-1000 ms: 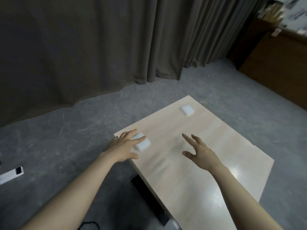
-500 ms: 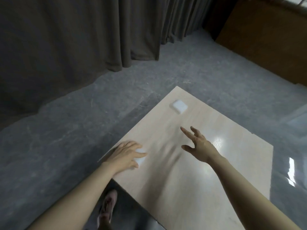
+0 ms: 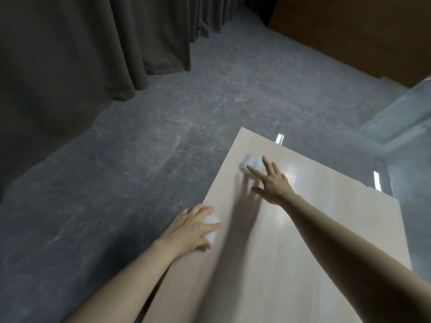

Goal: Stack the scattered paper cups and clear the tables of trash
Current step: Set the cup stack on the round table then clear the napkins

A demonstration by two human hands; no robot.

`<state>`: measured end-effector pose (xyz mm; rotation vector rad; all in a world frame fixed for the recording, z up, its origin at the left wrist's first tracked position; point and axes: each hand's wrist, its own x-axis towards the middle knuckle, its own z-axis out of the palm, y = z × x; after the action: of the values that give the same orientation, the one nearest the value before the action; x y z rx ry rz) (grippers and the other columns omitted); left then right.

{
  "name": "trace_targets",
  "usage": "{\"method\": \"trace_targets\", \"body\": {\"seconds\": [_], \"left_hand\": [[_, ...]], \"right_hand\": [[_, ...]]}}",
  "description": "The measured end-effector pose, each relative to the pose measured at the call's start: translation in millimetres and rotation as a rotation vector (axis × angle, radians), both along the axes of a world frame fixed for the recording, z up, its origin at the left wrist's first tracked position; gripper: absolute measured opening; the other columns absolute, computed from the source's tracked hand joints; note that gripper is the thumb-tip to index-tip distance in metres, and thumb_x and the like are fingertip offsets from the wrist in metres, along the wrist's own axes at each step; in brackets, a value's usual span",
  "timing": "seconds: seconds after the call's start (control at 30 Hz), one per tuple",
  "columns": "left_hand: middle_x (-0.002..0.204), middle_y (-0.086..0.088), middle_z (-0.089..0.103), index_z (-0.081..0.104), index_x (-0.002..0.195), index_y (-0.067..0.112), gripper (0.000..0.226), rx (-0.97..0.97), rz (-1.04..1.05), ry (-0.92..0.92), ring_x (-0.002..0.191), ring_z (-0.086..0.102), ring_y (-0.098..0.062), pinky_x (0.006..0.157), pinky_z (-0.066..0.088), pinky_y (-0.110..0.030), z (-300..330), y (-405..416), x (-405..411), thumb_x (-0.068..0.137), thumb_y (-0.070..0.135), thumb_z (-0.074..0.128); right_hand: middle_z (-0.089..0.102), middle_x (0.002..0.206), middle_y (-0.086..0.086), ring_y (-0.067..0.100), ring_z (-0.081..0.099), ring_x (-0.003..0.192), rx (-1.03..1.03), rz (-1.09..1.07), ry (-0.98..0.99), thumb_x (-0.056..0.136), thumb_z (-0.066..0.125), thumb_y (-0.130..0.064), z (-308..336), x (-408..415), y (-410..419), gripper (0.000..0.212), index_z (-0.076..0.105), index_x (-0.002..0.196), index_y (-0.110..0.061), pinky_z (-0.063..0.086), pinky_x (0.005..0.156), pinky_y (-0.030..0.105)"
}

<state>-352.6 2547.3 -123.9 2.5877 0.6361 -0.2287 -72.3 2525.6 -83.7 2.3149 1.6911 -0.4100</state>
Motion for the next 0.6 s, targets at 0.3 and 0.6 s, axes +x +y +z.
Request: {"method": "trace_targets", "body": {"seconds": [0.3,0.6], "left_hand": [[0.152,0.000,0.021,0.041,0.141,0.034,0.048,0.027,-0.084,-0.064,0.139,0.015,-0.013,0.107,0.020,-0.030,3.7,11.3,9.1,0.094,0.041,0.049],[0.142,0.001,0.032,0.052,0.132,0.038,0.040,0.036,-0.005,-0.096,0.133,0.025,-0.017,0.098,0.031,-0.033,7.7,22.9,21.5,0.093,0.048,0.049]], "right_hand": [[0.006,0.161,0.001,0.030,0.016,0.144,0.027,-0.017,0.027,0.096,0.051,-0.036,-12.8,14.9,8.4,0.067,0.011,0.149,-0.043,0.033,0.108,0.049],[-0.003,0.162,0.002,0.028,0.013,0.146,0.065,0.024,0.099,0.096,0.052,-0.033,-15.8,22.3,30.7,0.065,0.016,0.149,-0.044,0.030,0.111,0.050]]}}
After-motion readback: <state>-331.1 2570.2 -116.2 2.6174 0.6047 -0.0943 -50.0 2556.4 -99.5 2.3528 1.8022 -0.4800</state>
